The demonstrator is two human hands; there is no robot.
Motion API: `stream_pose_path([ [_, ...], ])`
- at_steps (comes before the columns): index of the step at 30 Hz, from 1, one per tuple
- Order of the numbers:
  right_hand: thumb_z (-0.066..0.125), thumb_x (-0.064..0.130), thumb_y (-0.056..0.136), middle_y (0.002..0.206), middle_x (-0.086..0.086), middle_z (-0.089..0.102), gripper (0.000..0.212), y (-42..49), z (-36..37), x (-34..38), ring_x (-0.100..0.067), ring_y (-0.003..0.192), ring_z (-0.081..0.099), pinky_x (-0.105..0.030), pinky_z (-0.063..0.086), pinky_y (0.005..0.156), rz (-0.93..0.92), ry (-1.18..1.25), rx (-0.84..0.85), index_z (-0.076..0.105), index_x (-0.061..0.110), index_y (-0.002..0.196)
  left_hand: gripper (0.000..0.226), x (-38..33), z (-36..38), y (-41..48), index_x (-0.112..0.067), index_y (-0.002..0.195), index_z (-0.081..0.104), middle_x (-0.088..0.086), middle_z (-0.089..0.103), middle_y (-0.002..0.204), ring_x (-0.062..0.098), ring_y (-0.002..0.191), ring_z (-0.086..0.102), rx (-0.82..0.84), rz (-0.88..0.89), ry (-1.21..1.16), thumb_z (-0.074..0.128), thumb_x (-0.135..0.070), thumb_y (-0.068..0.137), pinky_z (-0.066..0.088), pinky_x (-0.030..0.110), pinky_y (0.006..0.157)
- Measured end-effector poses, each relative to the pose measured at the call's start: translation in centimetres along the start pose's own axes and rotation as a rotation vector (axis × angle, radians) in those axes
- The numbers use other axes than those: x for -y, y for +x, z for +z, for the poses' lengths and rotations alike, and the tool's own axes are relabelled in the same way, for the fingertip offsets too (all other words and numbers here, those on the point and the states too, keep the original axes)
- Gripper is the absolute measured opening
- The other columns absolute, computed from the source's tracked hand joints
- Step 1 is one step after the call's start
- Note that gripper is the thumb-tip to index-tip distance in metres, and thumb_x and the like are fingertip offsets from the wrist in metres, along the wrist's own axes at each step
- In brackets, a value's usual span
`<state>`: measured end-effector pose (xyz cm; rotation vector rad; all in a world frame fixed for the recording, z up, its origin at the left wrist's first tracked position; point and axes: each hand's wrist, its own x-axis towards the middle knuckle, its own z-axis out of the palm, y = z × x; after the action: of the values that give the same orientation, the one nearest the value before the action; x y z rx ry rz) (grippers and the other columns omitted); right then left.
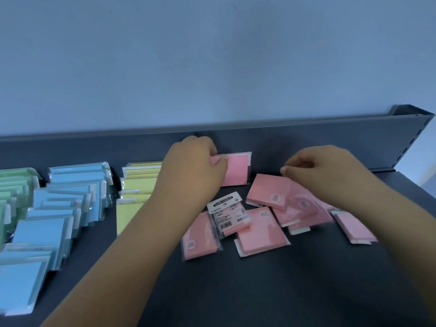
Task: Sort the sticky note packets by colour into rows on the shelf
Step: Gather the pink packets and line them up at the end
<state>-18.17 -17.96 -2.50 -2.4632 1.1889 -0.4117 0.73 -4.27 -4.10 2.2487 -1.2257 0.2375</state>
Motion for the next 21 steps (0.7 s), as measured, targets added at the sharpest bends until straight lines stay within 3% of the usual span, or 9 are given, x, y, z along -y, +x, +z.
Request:
stream_pose_path([
  [3, 0.067, 0.047, 0.090, 0.101, 0.020, 0.070, 0.018, -1.5, -2.1, -2.9, 0.002, 0.093, 0.061, -0.030, 0.045, 0.080, 0.081, 0.101, -0.022, 0.074, 0.034, 0.100, 0.027, -1.3, -0.6, -0.7, -0.024, 0.113, 0.067, -0.006, 0.063, 0.114, 0.017, 0.107, 0.057, 0.098, 0.000, -0.027, 0.061, -0.040, 0.093, 0.043, 0.031, 0.086],
  [9, 0.069, 0.044, 0.090, 0.106, 0.022, 0.070, 0.021, -4.7, -2.7, -6.7, 0.000, 0.101, 0.063, -0.029, 0.045, 0.084, 0.165, 0.269, -0.105, 0.073, 0.034, 0.108, 0.030, -3.9, -0.4, -2.7, -0.031, 0.118, 0.066, -0.015, 0.063, 0.120, 0.009, 0.109, 0.057, 0.160, -0.059, -0.090, 0.062, -0.044, 0.092, 0.043, 0.029, 0.086],
  [17, 0.068, 0.042, 0.092, 0.112, 0.018, 0.069, 0.034, -6.9, -1.7, -11.0, -0.004, 0.103, 0.062, -0.023, 0.042, 0.086, 0.161, 0.169, -0.066, 0.069, 0.031, 0.124, 0.027, -7.5, -0.8, -6.6, -0.038, 0.105, 0.066, -0.025, 0.064, 0.108, 0.003, 0.096, 0.057, 0.191, -0.064, -0.103, 0.058, -0.055, 0.086, 0.047, 0.028, 0.080],
  [21, 0.065, 0.042, 0.093, 0.111, 0.018, 0.068, 0.031, -7.6, -1.6, -11.7, -0.006, 0.104, 0.060, -0.024, 0.041, 0.086, 0.145, 0.143, -0.075, 0.068, 0.033, 0.123, 0.030, -9.1, 1.1, -8.3, -0.038, 0.112, 0.065, -0.025, 0.062, 0.111, -0.001, 0.100, 0.052, 0.167, -0.072, -0.114, 0.058, -0.054, 0.088, 0.037, 0.018, 0.075],
])
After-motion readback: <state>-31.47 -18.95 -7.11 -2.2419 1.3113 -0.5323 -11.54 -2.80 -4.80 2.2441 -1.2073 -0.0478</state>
